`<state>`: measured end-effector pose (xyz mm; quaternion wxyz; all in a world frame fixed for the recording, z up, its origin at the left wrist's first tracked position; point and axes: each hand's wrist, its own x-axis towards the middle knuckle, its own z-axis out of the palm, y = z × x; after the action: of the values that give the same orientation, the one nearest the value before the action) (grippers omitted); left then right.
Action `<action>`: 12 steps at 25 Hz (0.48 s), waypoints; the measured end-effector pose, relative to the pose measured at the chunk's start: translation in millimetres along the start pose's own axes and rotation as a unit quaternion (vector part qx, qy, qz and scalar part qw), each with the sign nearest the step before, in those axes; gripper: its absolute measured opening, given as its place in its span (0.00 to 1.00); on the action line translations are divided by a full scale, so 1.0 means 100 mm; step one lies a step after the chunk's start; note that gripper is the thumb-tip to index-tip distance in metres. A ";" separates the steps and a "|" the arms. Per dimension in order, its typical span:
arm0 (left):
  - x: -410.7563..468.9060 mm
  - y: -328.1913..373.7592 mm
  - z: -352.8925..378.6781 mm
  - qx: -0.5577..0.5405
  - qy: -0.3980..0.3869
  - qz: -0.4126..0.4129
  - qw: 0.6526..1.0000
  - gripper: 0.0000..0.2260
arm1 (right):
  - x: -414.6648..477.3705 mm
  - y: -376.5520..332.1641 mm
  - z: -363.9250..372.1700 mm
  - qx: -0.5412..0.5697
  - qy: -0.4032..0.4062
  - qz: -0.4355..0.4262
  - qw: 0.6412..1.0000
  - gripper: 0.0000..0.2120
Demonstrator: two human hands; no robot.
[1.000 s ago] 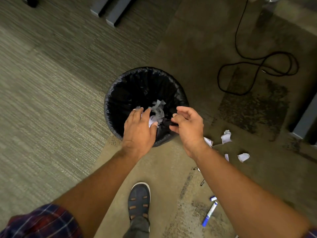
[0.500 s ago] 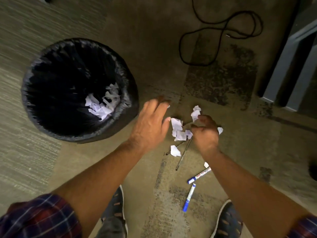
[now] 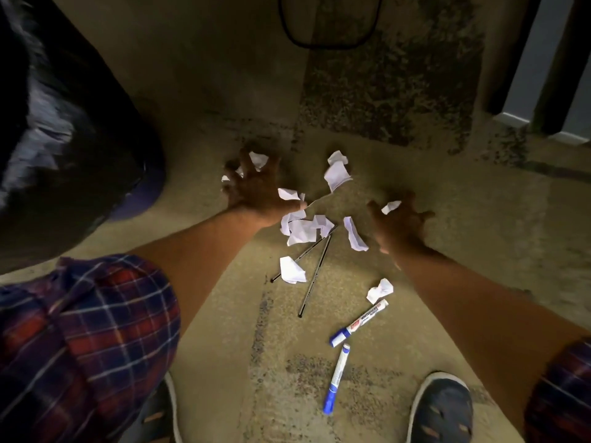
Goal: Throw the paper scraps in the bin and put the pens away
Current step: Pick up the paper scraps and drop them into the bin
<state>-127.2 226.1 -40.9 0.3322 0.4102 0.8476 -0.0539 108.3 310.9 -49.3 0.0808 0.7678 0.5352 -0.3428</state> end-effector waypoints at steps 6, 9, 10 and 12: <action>-0.06 0.19 0.27 0.023 0.090 0.055 0.994 0.30 | 0.04 -0.60 0.30 -0.074 0.020 -0.187 0.979 0.40; -0.05 0.13 0.26 0.010 0.090 0.075 0.993 0.24 | 0.04 -0.91 0.42 -0.105 -0.015 -0.247 0.963 0.39; -0.01 0.09 0.26 0.014 0.098 0.085 0.991 0.21 | 0.03 -0.97 0.45 -0.126 -0.024 -0.271 0.954 0.38; 0.05 0.01 0.30 0.047 0.101 0.108 0.988 0.16 | -0.02 -0.99 0.52 -0.183 -0.023 -0.347 0.920 0.33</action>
<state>-113.0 219.3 -67.6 0.2290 0.5181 0.8239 -0.0160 -1.7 324.8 -63.5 0.1078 0.4981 0.8192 -0.2631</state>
